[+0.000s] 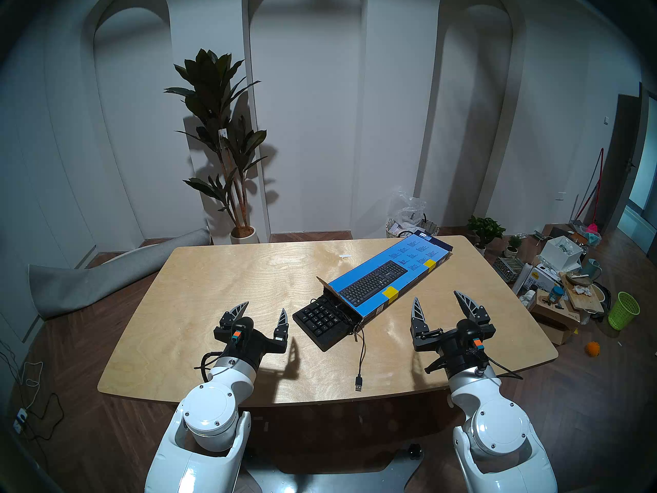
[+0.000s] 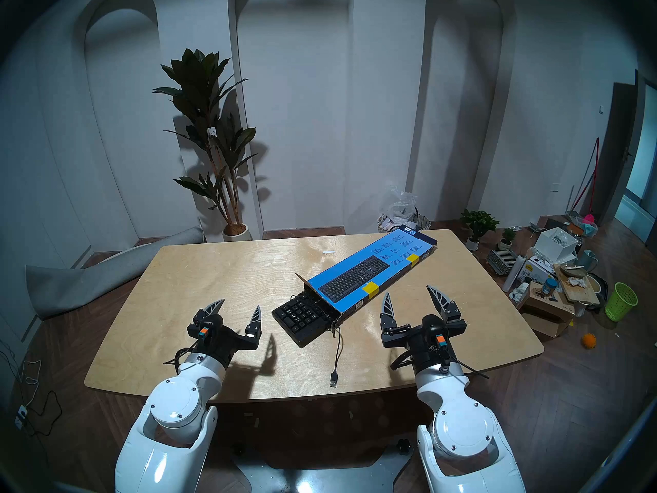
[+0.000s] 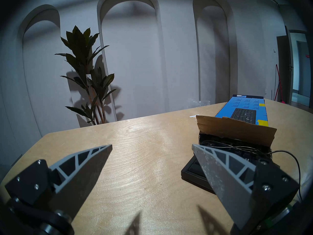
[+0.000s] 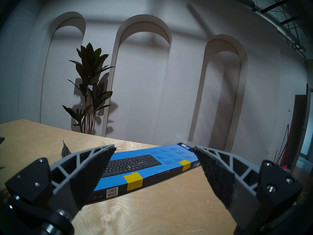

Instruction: Unwrap the new keyboard and set the wrapping aside

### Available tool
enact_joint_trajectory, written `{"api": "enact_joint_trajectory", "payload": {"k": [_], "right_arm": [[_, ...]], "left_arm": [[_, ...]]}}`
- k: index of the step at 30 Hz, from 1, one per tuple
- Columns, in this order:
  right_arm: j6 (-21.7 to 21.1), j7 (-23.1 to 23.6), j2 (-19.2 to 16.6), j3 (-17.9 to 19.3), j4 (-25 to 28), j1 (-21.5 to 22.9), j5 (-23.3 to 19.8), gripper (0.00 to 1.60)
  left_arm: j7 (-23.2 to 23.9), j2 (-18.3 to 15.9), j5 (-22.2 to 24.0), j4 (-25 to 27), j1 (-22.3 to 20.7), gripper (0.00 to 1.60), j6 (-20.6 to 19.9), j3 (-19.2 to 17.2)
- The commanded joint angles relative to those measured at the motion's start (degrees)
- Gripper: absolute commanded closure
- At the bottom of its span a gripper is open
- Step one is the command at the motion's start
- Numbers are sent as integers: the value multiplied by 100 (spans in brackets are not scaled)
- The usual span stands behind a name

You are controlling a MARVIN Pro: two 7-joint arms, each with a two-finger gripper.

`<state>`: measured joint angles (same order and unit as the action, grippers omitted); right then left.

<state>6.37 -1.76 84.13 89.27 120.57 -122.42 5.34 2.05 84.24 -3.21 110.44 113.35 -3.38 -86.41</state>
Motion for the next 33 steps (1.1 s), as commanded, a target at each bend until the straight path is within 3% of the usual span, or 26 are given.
{"api": "enact_joint_trajectory", "payload": {"k": [1, 3, 11, 19, 20, 24, 25, 33], "right_arm": [[12, 4, -6, -1, 98, 4, 1, 0], [12, 4, -6, -1, 98, 4, 1, 0], [375, -177, -251, -191, -256, 134, 902, 0], [517, 56, -577, -472, -38, 867, 1522, 0], [492, 122, -603, -483, 39, 790, 1595, 0], [451, 342, -594, -623, -571, 1177, 1934, 0], [496, 332, -547, -627, -642, 1094, 1982, 0], [415, 473, -260, -726, -1648, 1638, 2164, 0]], "left_arm": [[2, 1, 5, 87, -13, 0, 17, -2], [2, 1, 5, 87, -13, 0, 17, -2], [2, 1, 4, 84, -14, 0, 18, -2], [0, 3, 0, 64, -26, 0, 22, 0], [0, 3, 0, 63, -26, 0, 23, 0], [0, 3, 0, 67, -24, 0, 24, 0], [-1, 3, 0, 65, -25, 0, 24, 0], [-2, 4, -3, 53, -31, 0, 25, 1]]}}
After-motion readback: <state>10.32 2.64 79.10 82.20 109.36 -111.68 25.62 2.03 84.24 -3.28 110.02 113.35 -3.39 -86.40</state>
